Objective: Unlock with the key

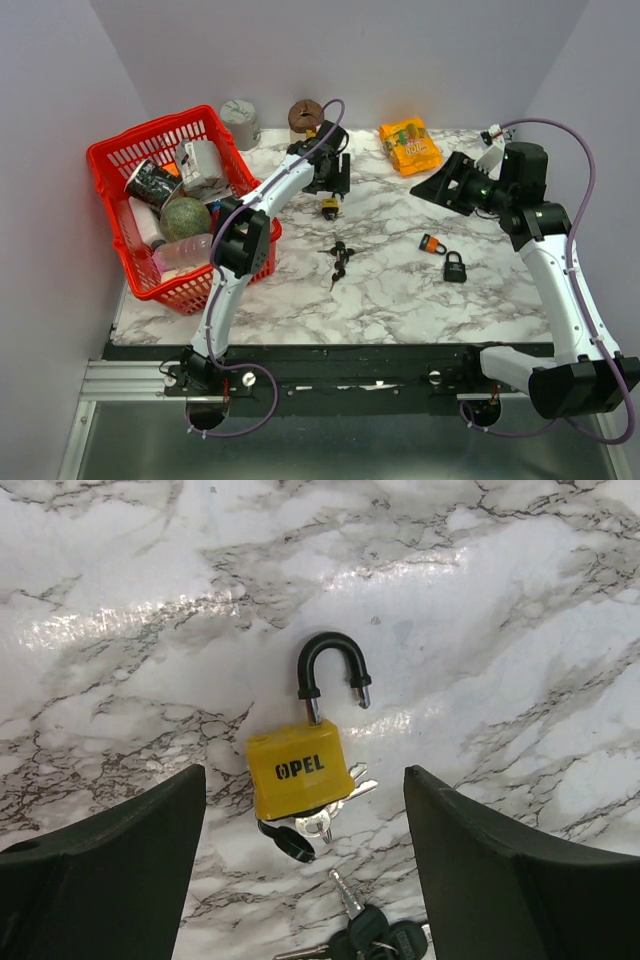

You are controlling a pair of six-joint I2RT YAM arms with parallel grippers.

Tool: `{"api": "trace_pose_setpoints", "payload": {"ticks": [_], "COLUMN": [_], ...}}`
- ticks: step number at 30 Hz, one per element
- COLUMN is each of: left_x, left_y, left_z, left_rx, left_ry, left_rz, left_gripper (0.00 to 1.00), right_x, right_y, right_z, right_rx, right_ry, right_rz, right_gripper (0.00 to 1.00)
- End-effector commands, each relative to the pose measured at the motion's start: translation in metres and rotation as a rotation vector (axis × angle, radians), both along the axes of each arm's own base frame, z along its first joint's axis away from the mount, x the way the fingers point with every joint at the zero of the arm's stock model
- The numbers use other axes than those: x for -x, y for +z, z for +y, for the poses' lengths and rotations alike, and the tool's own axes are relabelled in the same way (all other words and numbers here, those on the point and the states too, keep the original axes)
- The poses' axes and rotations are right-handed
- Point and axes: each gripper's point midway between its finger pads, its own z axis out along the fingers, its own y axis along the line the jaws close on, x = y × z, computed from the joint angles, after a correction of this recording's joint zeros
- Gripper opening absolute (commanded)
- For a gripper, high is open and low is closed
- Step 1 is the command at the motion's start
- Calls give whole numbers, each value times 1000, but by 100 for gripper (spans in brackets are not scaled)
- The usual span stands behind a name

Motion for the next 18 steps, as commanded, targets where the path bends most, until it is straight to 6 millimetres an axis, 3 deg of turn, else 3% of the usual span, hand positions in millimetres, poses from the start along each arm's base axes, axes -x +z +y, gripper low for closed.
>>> {"api": "trace_pose_setpoints", "payload": {"ticks": [1, 2, 10, 14, 16, 18], "left_x": [-30, -33, -33, -22, -15, -3], "left_y": [14, 33, 116, 168, 183, 214], "left_z": [33, 30, 24, 24, 23, 22], "left_rx": [-4, 14, 46, 68, 52, 48], "left_ry": [49, 42, -1, -8, -5, -13], "left_rz": [-91, -136, -325, -424, -463, -532], "left_gripper": [89, 89, 95, 96, 97, 99], "right_x": [3, 3, 7, 8, 9, 8], "right_y": [-3, -4, -23, -29, -36, -45], "right_z": [-7, -9, -22, -21, -17, -12], "right_rx": [56, 68, 169, 209, 201, 185], "right_ry": [2, -4, -16, 28, 63, 89], "right_rz": [-43, -48, -87, -141, -143, -125], "right_gripper": [82, 82, 82, 80, 79, 77]}}
